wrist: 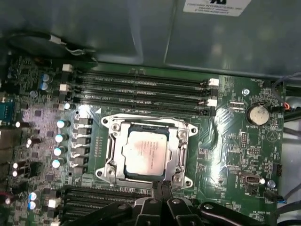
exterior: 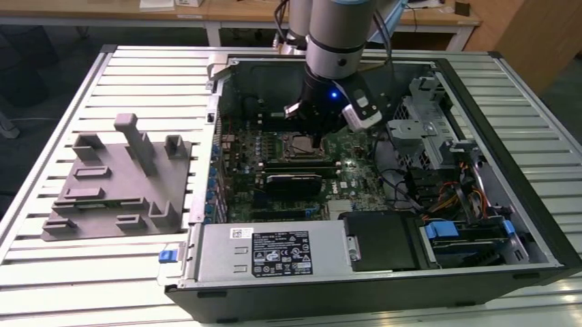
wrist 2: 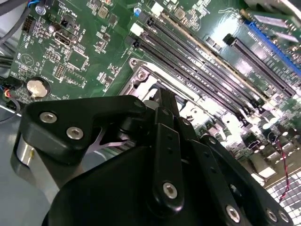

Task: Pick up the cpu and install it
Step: 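Install the second cpu locking lever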

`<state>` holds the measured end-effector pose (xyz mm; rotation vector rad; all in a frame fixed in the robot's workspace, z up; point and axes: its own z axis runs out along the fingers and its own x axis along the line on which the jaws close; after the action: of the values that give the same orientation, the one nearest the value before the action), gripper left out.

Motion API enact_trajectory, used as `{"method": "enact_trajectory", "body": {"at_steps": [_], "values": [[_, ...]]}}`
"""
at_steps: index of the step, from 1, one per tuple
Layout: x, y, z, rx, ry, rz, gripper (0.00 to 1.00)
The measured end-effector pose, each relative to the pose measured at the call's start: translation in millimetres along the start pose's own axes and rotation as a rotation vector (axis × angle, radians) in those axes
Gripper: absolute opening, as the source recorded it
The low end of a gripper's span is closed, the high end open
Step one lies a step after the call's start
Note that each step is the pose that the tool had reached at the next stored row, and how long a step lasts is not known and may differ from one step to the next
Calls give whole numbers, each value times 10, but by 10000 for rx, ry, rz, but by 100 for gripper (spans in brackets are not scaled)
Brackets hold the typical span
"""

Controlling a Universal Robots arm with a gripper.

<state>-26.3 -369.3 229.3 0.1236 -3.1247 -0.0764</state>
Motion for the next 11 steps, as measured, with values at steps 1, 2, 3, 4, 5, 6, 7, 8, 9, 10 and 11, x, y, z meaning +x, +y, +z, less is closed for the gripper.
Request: {"method": "enact_trajectory", "body": {"at_steps": [1,2,3,4,5,6,7,8,9,10,11], "values": [[1,-13,0,-1,0,-9,11],[2,-30,1,-4,0,-10,11],[4,-44,1,-5,0,-11,11],[6,-57,2,-5,0,-10,11],[11,-70,4,-6,-1,-10,11],[18,-80,5,-6,-1,-9,11],[29,-91,5,-6,-1,-11,11],[38,-101,6,-5,-1,-13,11],[49,-110,7,-5,0,-15,11],[64,-118,7,-4,0,-19,11],[80,-121,8,-4,0,-24,11]]}}
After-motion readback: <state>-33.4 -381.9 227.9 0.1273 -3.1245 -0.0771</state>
